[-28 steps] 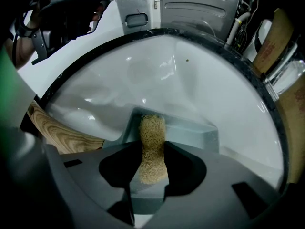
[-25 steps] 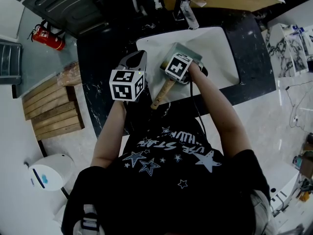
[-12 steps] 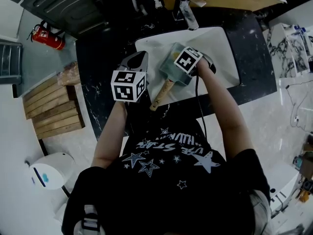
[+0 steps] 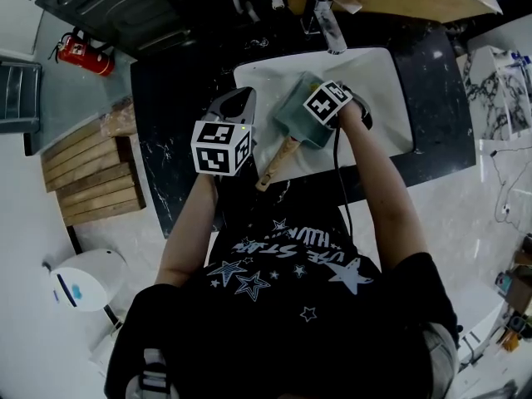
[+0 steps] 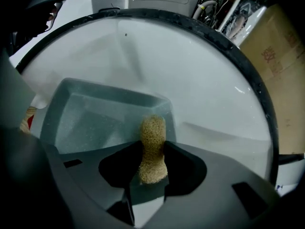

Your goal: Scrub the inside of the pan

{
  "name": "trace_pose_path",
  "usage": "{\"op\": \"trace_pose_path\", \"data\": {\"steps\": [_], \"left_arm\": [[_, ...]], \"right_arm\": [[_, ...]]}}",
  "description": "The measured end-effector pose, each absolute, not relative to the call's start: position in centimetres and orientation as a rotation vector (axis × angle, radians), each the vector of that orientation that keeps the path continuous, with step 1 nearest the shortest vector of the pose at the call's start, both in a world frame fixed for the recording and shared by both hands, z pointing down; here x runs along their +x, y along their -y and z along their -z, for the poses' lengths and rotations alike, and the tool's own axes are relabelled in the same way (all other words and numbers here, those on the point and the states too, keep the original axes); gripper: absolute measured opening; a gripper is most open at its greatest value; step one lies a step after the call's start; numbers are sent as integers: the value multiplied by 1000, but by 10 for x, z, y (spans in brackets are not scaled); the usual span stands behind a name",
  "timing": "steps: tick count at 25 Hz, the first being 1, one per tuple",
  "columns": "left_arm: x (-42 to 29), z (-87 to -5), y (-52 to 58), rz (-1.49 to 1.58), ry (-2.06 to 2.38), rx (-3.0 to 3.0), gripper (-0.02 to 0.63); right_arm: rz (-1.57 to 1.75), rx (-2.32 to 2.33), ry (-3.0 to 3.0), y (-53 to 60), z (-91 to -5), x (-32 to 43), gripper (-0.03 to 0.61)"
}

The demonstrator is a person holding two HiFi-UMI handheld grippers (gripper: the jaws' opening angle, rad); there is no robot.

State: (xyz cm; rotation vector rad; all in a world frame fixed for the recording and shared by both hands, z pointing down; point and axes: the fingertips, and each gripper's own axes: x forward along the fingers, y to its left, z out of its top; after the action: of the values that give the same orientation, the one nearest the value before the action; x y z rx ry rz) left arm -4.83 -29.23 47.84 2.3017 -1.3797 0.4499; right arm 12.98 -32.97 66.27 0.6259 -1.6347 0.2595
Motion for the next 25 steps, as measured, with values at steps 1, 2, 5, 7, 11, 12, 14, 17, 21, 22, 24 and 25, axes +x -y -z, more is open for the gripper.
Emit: {"op": "trace_pose_path", "data": {"steps": [1,2,5,7,11,12,14,17,21,22,24,25], "left_arm": [[-49,-478,292,-451,1381,2301,8],[-49,-479,293,-452,1381,2299,8],[-51,-481,294,-456,1384,2294,8],[-51,-483,294,-461,1384,2289,8],[-51,-483,293,-456,1387,2283,8],[-50,-483,292,-453,1386,2283,8],[-49,-481,291,-448,1382,2286,8],[-48,-478,292,-443,1385,2295,8],[-48,-477,291,-438,1383,2295,8],[-48,-476,290,-436,1382,2295,8],[-49,-474,290,-433,1382,2299,8],[-49,-473,290,-432,1382,2302,8]], "right_arm": [[-255,629,1632,331,-664,130,147],[-251,628,1630,331,-666,130,147],[-237,612,1623,332,-668,128,147],[-237,602,1619,331,-669,128,147],[-252,596,1618,328,-669,127,147],[-253,592,1618,326,-668,127,147],[-252,581,1618,322,-668,126,147],[-258,563,1623,317,-665,123,147],[-270,538,1633,309,-661,116,147],[-270,532,1635,307,-661,114,147],[-270,521,1638,303,-658,111,147],[-271,513,1641,301,-657,109,146]]}}
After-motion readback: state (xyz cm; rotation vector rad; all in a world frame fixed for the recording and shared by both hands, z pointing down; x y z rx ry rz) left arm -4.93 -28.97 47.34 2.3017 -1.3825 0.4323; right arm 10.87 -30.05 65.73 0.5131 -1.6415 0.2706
